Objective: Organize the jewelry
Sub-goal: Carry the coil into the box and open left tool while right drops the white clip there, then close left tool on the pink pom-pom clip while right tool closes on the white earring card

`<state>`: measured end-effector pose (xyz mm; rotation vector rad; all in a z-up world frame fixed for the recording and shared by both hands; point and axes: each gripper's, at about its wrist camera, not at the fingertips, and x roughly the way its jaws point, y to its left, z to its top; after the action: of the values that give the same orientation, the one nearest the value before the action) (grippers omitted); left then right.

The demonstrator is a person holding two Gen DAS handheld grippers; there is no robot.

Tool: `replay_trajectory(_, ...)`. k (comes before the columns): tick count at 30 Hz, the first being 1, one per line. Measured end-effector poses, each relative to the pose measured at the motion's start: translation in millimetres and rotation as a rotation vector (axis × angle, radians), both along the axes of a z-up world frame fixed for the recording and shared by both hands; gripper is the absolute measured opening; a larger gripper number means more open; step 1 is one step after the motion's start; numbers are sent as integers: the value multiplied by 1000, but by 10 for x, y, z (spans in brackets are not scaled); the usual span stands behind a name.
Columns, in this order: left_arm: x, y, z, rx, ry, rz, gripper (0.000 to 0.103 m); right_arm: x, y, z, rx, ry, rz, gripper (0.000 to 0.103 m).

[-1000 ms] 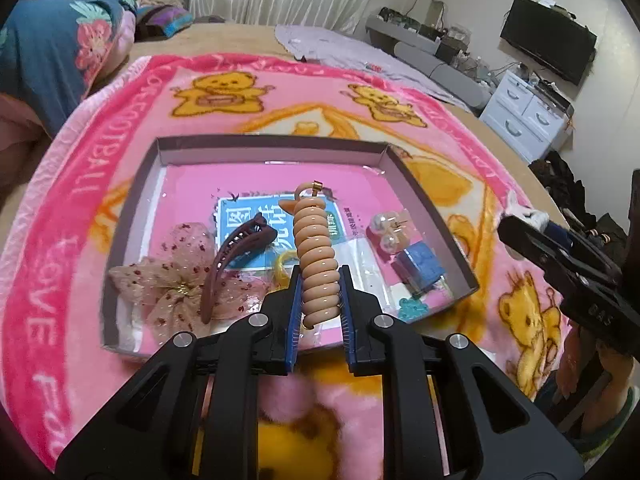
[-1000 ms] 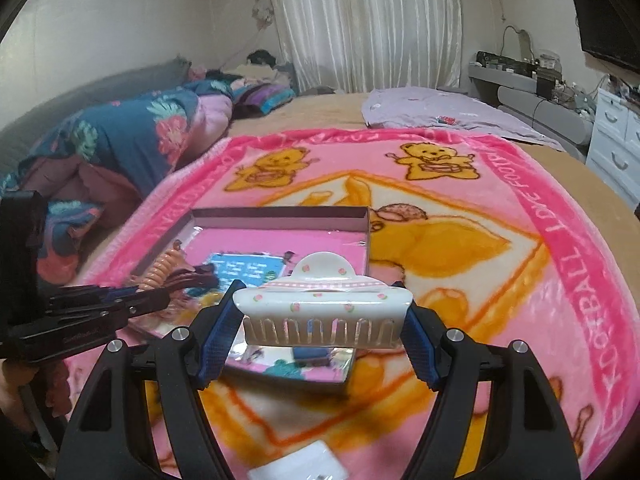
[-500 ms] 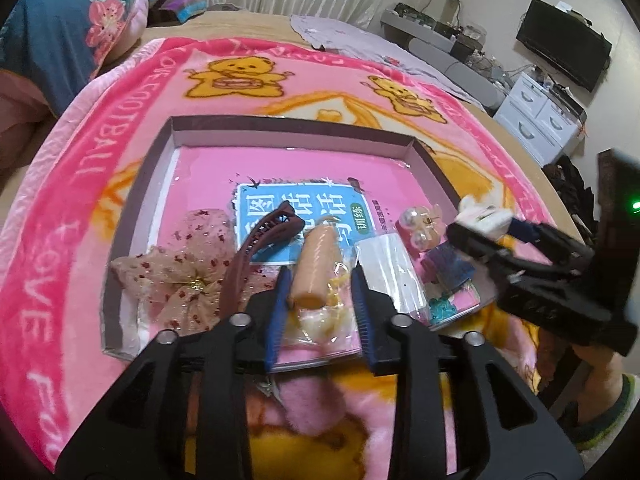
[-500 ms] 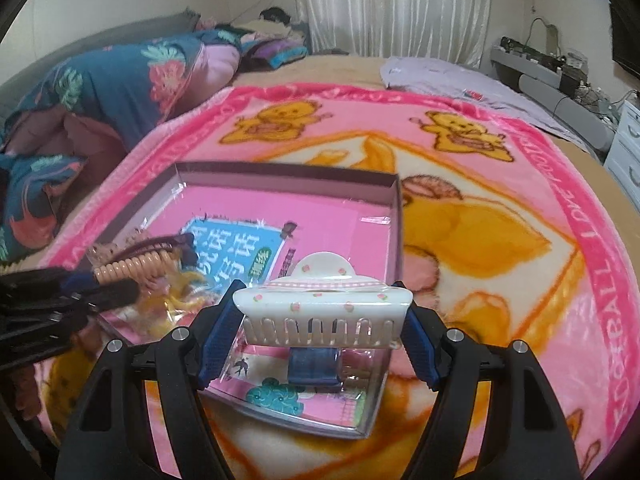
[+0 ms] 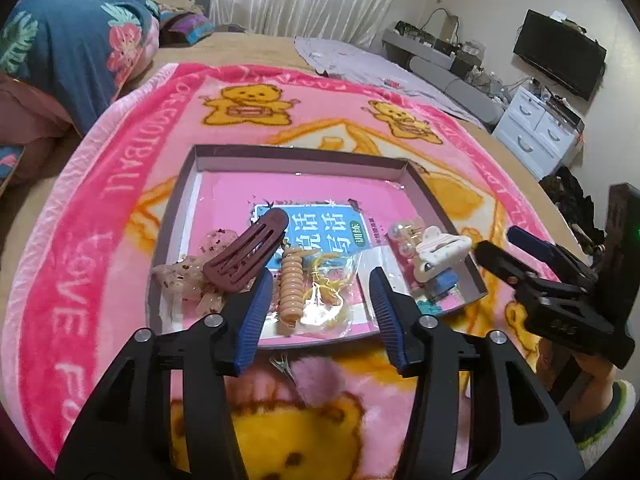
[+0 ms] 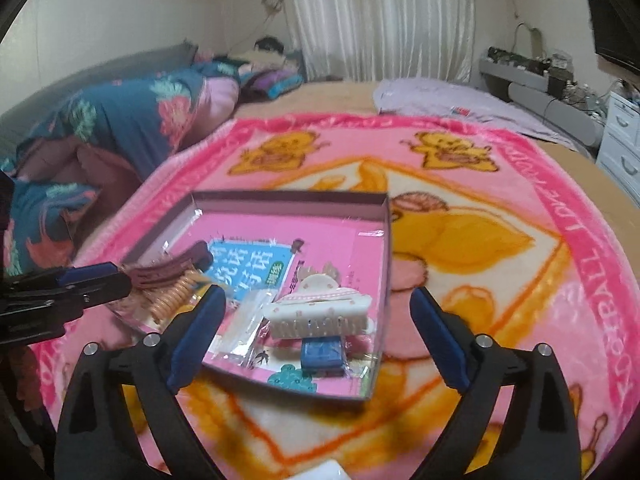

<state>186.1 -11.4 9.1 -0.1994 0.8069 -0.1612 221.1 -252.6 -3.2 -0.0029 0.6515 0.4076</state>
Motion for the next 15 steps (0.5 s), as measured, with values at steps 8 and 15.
replay_trajectory(8, -217, 4, 155, 11, -31, 16, 81, -277, -195, 220, 61, -18, 14, 97)
replay_trajectory(15, -403, 12, 203, 35, -42, 31, 93, -547, -225, 283, 34, -45, 28, 97)
